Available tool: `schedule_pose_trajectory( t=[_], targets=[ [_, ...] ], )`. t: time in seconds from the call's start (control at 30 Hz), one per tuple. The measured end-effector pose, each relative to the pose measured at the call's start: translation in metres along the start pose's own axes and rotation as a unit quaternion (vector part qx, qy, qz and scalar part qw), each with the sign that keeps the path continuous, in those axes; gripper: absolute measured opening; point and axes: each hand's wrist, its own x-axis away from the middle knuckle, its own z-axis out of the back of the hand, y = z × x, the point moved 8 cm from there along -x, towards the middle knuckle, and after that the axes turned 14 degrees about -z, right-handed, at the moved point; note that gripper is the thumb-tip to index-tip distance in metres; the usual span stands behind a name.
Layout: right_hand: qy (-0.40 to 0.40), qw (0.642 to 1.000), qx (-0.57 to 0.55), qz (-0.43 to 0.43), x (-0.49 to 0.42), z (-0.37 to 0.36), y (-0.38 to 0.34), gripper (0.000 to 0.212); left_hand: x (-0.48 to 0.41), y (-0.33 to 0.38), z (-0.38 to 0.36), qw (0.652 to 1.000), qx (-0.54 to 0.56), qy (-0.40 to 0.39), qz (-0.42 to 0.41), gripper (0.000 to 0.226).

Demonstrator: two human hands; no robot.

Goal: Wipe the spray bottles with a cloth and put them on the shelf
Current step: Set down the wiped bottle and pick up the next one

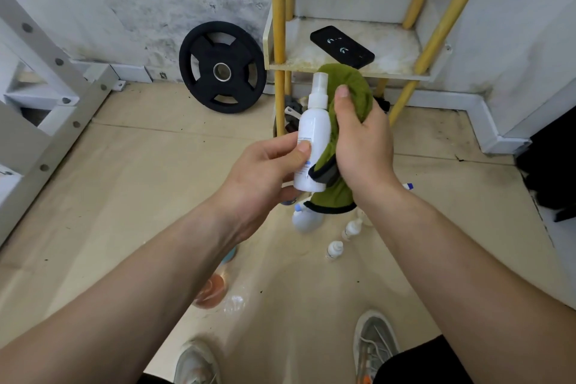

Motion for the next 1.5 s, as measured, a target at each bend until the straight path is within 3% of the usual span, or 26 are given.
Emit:
schedule_pose_trajectory(
  t=[0.2, 0.33, 0.6, 0.7, 0.83, 0.97, 1.1, 1.27, 1.33, 1.43, 1.5],
  targets=[
    [-0.012, 0.989, -0.113, -0.092, -0.017, 0.003, 0.014, 0.048, 0.002, -0.004, 0.001, 0.990, 0.134, 0.004, 0.040, 0.026],
    [-0.011, 0.978, -0.159, -0.135, -0.029, 0.013, 0.025, 0.050, 0.003, -0.002, 0.002, 0.984, 0.176, -0.006, 0.041, 0.033],
    [-0.051, 0.969, -0.192, -0.149, -0.028, 0.015, 0.027, 0.045, -0.001, -0.003, 0.015, 0.993, 0.115, 0.026, 0.024, 0.036],
    [-0.115, 0.951, -0.229, -0.174, -0.021, 0.003, 0.027, 0.044, -0.001, -0.005, 0.017, 0.989, 0.136, 0.046, 0.015, 0.050],
    [-0.218, 0.906, -0.294, -0.214, -0.011, -0.016, 0.026, 0.064, -0.002, -0.006, 0.015, 0.988, 0.147, 0.054, 0.007, 0.064],
    [-0.241, 0.876, -0.354, -0.222, -0.010, -0.016, 0.022, 0.061, -0.005, -0.006, 0.015, 0.995, 0.086, 0.037, -0.019, 0.049],
    [-0.249, 0.874, -0.358, -0.215, -0.008, -0.016, 0.019, 0.058, -0.004, -0.003, 0.013, 0.997, 0.069, 0.020, -0.024, 0.039],
    [-0.233, 0.891, -0.343, -0.187, -0.008, -0.019, 0.019, 0.062, -0.001, -0.004, 0.013, 0.996, 0.090, 0.021, 0.018, 0.036],
    [-0.200, 0.918, -0.310, -0.145, -0.006, -0.015, 0.013, 0.053, -0.001, -0.004, 0.013, 0.995, 0.095, 0.026, 0.017, 0.034],
    [-0.095, 0.988, -0.125, -0.011, 0.010, -0.003, -0.006, 0.024, 0.000, -0.005, 0.010, 0.995, 0.093, 0.035, 0.005, 0.033],
    [-0.032, 0.995, 0.050, 0.081, 0.024, -0.005, -0.014, 0.025, -0.001, -0.007, 0.010, 0.994, 0.097, 0.052, 0.004, 0.032]
  ],
)
